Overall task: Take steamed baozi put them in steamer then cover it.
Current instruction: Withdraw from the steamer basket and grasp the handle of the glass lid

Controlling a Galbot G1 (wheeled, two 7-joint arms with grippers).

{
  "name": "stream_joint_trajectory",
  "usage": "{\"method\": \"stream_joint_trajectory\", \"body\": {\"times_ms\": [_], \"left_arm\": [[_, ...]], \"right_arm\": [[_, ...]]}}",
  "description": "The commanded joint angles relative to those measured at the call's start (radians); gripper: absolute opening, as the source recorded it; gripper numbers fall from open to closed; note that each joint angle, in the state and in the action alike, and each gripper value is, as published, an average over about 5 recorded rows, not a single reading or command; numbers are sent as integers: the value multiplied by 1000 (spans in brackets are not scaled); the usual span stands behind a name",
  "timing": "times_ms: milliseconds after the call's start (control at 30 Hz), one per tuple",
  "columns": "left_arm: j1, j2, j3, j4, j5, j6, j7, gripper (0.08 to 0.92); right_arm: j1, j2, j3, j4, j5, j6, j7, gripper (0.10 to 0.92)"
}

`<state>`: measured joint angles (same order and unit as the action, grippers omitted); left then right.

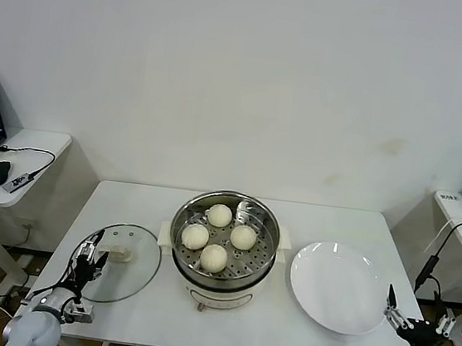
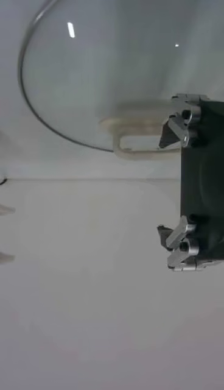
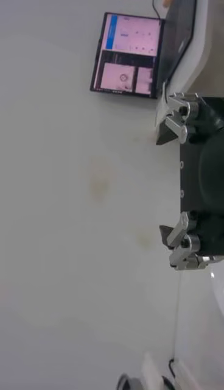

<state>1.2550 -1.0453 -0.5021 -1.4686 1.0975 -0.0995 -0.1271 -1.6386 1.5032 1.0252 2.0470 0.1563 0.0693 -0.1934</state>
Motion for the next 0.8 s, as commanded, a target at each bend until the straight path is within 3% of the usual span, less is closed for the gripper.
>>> {"method": "stream_joint_trajectory", "body": {"times_ms": [33,600,800], "left_arm": [[-79,6,40,63,42,-2,4,823],[-132,-9,77,123,17,-5,-5,820],[-132,-15,79,142,16,-5,-13,697]], "right_arm": [[-17,15,19,5,-9,5,-2,823],[-24,29,-6,-8,-44,18,-6,823],[-22,29,-14,-6,-49,15,-7,823]]}}
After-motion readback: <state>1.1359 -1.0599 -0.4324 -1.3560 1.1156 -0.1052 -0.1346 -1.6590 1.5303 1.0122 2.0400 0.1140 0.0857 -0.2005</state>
